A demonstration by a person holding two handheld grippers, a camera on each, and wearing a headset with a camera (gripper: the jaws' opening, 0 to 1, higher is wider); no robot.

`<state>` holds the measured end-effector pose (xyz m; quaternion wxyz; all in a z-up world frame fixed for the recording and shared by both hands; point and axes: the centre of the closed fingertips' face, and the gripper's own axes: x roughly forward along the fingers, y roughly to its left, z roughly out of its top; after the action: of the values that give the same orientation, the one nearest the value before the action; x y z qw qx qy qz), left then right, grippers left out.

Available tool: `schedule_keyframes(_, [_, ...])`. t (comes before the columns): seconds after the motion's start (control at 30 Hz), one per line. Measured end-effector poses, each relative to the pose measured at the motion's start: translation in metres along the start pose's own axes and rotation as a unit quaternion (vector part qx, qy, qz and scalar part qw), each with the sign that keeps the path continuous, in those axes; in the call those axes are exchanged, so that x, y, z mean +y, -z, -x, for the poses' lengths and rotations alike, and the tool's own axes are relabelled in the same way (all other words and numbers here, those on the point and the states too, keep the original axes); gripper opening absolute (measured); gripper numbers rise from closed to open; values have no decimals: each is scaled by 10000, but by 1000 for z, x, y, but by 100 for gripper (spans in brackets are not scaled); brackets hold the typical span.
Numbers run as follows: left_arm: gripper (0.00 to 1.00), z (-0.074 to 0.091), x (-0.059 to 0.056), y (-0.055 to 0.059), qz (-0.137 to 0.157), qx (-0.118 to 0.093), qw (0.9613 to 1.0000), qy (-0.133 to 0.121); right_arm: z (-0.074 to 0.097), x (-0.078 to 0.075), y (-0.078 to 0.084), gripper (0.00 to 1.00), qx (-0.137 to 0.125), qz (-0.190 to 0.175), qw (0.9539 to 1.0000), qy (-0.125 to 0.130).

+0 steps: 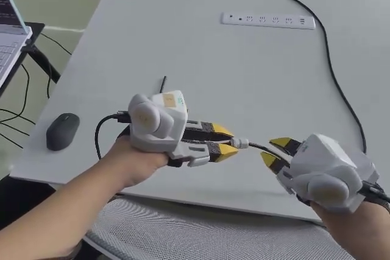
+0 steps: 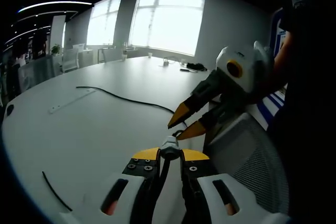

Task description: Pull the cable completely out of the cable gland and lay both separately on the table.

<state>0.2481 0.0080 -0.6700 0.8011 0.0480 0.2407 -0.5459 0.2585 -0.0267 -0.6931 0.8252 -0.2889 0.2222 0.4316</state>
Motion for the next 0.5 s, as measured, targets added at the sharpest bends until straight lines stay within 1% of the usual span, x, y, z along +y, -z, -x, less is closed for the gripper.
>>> schedule_keyframes(0.1, [15, 0, -1, 3, -23, 48, 10000, 23, -2, 4, -6, 7, -25, 233, 9997, -54])
schedule_keyframes(0.17, [15, 0, -2, 3, -28, 60, 10000, 30, -4, 8, -8, 7, -28, 421, 9991, -97])
schedule_keyframes(0.23, [15, -1, -3, 3, -25, 58, 10000, 41, -5, 11, -10, 7, -22, 533, 9985, -132])
schedule_keyframes(0.3, [15, -1, -5, 4, -22, 61, 10000, 60, -7, 14, -9, 7, 17, 619, 9979, -183])
schedule_keyframes(0.33, [15, -2, -6, 4, -34, 63, 9999, 72, -8, 15, -8, 6, 58, 721, 9972, -211])
schedule_keyframes(0.43, [15, -3, -8, 5, -61, 90, 9999, 97, -9, 15, -12, 4, 29, 778, 9968, -203])
schedule_keyframes(0.5, [15, -2, -7, 3, -42, 63, 9999, 79, -9, 15, -11, 2, 53, 804, 9965, -199])
